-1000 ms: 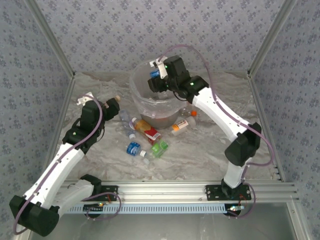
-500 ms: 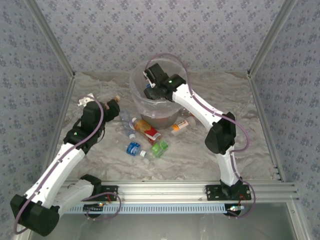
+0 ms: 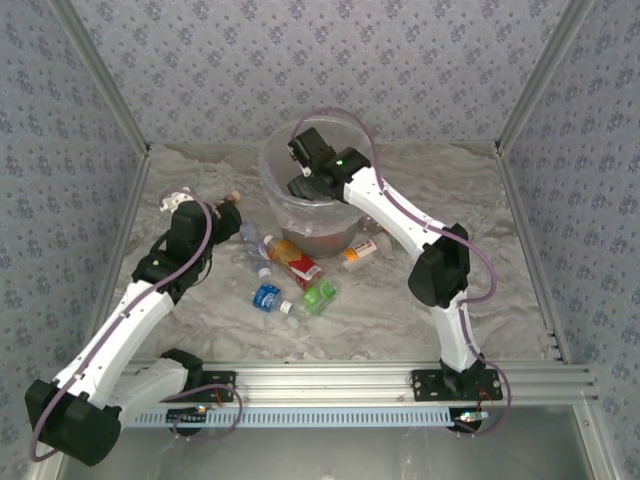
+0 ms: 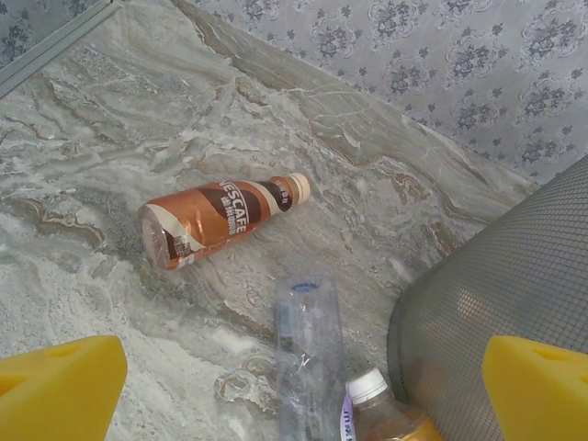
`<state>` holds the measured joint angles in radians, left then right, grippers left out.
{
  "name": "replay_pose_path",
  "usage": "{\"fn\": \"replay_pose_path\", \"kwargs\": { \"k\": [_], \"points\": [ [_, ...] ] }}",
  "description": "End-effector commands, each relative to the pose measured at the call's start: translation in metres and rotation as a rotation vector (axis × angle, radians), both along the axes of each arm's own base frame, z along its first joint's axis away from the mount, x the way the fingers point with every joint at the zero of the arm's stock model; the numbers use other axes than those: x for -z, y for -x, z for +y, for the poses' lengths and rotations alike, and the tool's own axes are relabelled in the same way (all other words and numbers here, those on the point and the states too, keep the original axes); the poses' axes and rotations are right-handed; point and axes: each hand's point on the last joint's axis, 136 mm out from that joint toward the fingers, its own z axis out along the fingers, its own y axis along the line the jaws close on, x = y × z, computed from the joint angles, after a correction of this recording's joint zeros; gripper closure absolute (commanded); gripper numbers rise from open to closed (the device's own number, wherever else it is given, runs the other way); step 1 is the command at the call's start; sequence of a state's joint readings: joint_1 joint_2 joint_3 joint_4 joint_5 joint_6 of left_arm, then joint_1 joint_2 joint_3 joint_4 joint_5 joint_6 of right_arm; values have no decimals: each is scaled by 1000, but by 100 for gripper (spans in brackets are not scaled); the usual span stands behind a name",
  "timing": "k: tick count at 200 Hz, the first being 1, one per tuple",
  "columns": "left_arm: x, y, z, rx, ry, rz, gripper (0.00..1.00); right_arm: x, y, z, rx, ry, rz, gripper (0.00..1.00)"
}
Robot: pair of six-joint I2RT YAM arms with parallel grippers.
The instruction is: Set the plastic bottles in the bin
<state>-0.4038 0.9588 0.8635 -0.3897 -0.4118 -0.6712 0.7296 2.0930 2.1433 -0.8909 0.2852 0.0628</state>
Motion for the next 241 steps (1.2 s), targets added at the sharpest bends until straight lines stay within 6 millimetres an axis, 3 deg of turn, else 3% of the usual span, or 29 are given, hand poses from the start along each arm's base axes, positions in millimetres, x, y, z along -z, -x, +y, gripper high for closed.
{"fn": "replay_pose_path", "kwargs": {
  "k": [1, 59, 90, 145, 156, 159, 173, 203, 241],
  "points": [
    [3, -3, 4, -16, 6, -8, 0, -47, 10, -2, 15, -65, -100, 14],
    [28, -9, 21, -81, 46, 47, 1, -120, 29, -21, 58, -292, -289, 6],
    [42, -14, 38, -140, 76, 94, 1, -148, 48, -38, 49, -416, -403, 1],
    [71, -32, 64, -204, 56, 221, 1, -159, 86, -88, 96, -546, -546, 0],
    [73, -44, 60, -125, 15, 236, 1, -164, 94, -99, 105, -578, -575, 0],
    [73, -49, 58, -96, -4, 235, 0, -152, 95, -102, 110, -565, -564, 0],
    [77, -68, 53, 11, -124, 253, 1, -150, 102, -116, 132, -581, -587, 0],
    [98, -101, 65, 101, -370, 396, 1, -148, 108, -147, 200, -607, -609, 0],
    [115, -131, 50, 349, -450, 514, 1, -145, 116, -170, 245, -603, -609, 0]
  ]
}}
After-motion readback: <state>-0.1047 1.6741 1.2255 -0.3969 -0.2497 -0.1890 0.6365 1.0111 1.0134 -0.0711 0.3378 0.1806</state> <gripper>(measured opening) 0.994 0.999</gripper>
